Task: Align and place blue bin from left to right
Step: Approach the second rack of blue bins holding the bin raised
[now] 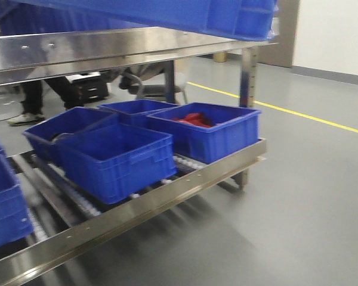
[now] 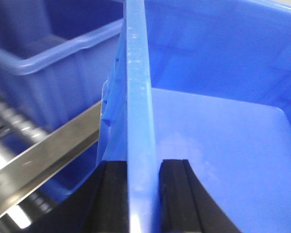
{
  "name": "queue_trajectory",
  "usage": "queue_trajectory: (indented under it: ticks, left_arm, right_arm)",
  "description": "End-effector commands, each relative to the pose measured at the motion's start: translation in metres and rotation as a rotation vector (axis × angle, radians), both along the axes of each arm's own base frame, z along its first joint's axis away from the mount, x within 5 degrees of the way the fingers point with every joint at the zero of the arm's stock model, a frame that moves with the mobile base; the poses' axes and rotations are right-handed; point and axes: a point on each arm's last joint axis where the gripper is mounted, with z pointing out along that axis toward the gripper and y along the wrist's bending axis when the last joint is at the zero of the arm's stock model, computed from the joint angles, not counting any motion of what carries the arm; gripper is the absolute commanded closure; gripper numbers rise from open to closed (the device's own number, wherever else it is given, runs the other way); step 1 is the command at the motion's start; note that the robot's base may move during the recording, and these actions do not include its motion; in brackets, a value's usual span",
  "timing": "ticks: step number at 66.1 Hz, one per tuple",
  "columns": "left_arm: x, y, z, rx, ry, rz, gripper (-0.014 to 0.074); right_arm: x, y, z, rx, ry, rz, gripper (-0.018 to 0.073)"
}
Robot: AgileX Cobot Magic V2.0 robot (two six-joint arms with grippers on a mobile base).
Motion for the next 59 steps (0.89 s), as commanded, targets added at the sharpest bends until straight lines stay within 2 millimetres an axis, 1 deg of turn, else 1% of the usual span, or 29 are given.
queue_trajectory:
  ticks: [1, 59]
  left_arm:
    - [-0.0116, 0.0005, 0.0352, -0.068, -0.242, -0.015, 0.0708]
    - [-0.0116, 0.0005, 0.0352, -0.068, -0.242, -0.015, 0.0708]
  right_arm:
    - [-0.0081, -0.0011, 0.0184, -0.004, -0.105, 0.022, 0.0627]
    - [-0.0081, -0.0011, 0.0184, -0.004, -0.105, 0.022, 0.0627]
